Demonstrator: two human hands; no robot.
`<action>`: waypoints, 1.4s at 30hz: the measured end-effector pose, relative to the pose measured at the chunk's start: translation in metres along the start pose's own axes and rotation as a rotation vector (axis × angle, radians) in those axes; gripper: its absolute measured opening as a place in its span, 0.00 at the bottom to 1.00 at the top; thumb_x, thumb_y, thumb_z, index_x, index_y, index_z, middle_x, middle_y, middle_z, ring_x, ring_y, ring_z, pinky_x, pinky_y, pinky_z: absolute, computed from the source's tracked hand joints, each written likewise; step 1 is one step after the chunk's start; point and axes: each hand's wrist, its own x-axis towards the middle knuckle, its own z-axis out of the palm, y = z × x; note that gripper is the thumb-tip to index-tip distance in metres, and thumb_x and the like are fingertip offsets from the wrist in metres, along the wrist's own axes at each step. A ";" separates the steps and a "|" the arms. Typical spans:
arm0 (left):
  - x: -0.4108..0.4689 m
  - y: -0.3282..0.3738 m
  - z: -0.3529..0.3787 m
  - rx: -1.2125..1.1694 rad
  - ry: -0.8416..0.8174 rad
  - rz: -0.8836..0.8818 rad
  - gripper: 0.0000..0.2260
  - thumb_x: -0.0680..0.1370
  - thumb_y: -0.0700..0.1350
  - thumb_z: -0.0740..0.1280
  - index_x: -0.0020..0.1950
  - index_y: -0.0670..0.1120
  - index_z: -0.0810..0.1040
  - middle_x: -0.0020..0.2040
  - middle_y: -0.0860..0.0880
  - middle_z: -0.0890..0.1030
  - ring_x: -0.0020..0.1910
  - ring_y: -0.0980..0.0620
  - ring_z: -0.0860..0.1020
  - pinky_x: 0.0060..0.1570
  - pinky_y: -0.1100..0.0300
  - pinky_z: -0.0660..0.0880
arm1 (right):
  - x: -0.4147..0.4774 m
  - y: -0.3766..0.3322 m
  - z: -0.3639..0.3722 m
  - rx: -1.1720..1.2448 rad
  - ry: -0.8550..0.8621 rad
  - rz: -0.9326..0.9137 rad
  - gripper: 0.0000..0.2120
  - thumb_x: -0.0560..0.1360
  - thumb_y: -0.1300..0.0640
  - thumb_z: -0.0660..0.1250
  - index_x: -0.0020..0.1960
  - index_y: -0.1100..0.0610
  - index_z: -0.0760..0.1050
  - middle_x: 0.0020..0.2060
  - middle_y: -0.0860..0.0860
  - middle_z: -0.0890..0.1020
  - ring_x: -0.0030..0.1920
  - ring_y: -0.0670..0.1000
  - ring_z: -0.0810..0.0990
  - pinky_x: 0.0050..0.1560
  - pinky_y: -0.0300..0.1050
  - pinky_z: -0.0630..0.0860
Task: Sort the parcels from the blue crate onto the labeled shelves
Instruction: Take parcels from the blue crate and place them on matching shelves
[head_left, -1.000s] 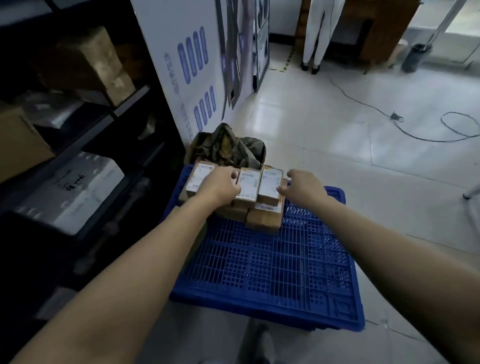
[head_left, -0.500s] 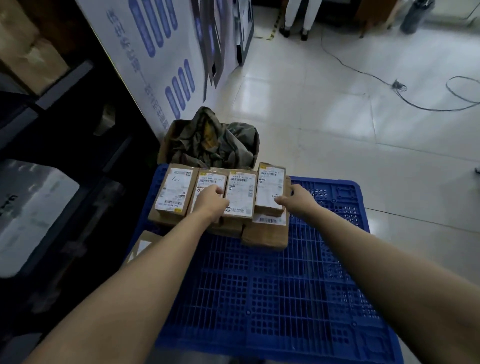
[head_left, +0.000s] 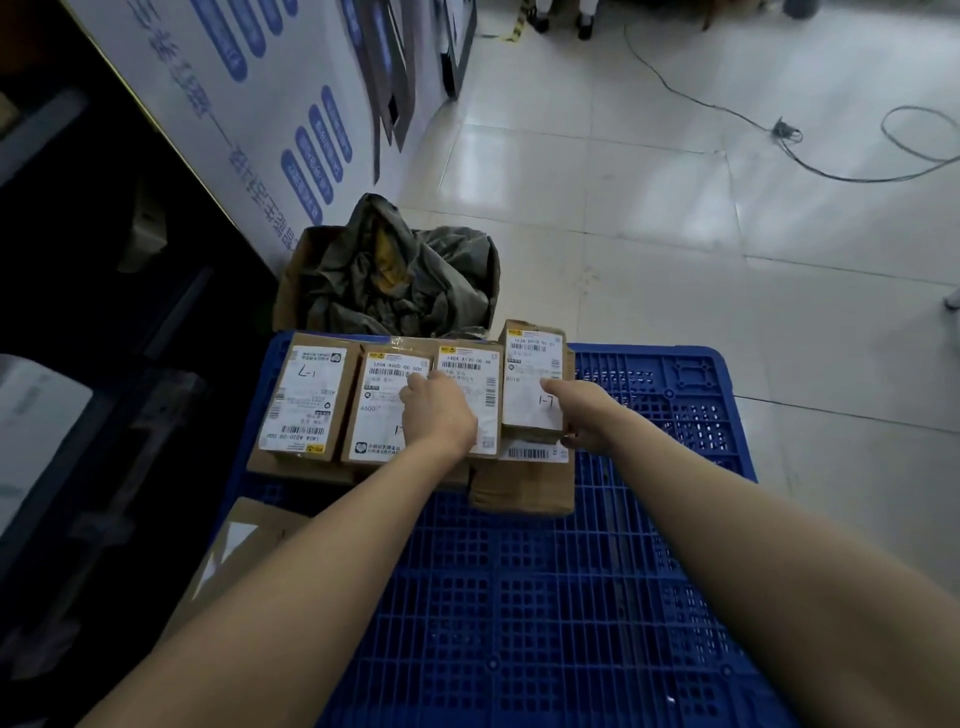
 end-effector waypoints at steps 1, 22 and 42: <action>0.001 0.001 0.000 -0.017 -0.009 -0.005 0.20 0.75 0.42 0.69 0.65 0.38 0.69 0.66 0.39 0.67 0.64 0.41 0.68 0.61 0.53 0.70 | 0.002 0.000 -0.001 0.044 -0.018 0.016 0.09 0.80 0.50 0.60 0.53 0.55 0.73 0.44 0.52 0.84 0.41 0.51 0.82 0.35 0.46 0.77; -0.014 -0.011 -0.030 -0.944 -0.187 -0.035 0.14 0.77 0.39 0.65 0.55 0.51 0.63 0.52 0.43 0.78 0.47 0.44 0.81 0.39 0.51 0.80 | -0.038 -0.004 -0.011 0.355 -0.075 -0.051 0.26 0.76 0.48 0.67 0.69 0.59 0.65 0.52 0.59 0.82 0.38 0.56 0.85 0.29 0.47 0.79; -0.183 -0.051 -0.256 -1.436 0.289 0.002 0.18 0.69 0.35 0.61 0.57 0.48 0.71 0.50 0.43 0.79 0.42 0.47 0.80 0.29 0.60 0.76 | -0.261 -0.128 0.055 0.200 -0.519 -0.352 0.17 0.77 0.56 0.65 0.64 0.59 0.70 0.50 0.58 0.84 0.44 0.56 0.85 0.39 0.49 0.82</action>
